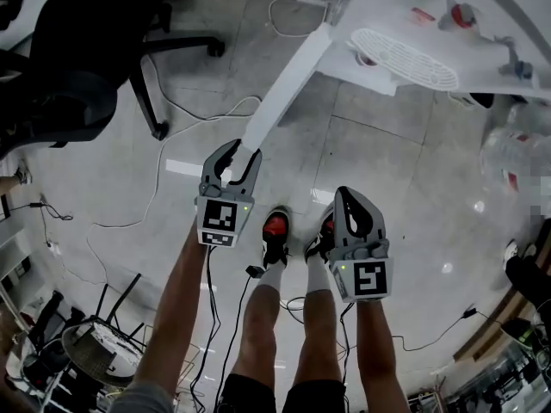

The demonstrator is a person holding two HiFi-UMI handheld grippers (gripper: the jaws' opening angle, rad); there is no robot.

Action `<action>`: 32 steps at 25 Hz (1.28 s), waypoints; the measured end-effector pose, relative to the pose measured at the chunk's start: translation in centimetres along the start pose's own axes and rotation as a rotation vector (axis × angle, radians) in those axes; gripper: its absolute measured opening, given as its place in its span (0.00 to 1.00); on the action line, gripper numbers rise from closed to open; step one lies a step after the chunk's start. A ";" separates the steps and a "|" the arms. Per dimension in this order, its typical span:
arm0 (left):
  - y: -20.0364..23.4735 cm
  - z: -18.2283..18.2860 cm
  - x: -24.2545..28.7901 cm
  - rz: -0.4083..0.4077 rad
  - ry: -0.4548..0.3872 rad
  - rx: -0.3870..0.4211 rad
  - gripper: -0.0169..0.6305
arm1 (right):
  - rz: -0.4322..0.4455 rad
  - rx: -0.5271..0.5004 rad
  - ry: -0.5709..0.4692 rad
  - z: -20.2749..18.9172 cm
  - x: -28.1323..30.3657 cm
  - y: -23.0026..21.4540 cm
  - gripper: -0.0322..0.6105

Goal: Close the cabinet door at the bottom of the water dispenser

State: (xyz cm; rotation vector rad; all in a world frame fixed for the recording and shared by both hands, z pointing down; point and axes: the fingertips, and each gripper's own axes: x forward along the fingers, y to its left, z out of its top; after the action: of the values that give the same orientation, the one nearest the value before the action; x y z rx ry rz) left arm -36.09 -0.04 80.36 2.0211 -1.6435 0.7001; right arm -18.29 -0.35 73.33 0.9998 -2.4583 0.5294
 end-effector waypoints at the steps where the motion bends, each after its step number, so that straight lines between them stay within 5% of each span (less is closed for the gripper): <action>1: -0.6 0.0 0.0 -0.009 0.000 0.002 0.31 | -0.006 0.003 -0.002 -0.2 -0.4 -0.2 0.08; 21: -11.9 1.4 2.4 -0.184 0.022 0.022 0.34 | -0.167 0.105 -0.039 -2.3 -5.7 -7.4 0.08; 32: -17.2 3.2 4.6 -0.254 0.042 0.101 0.30 | -0.246 0.173 -0.058 -3.1 -8.1 -11.0 0.08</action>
State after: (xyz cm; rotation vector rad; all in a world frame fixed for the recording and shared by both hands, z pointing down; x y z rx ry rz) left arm -18.11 -2.16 80.47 2.2195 -1.3205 0.7392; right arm -4.36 -1.59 73.70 1.3823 -2.3232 0.6454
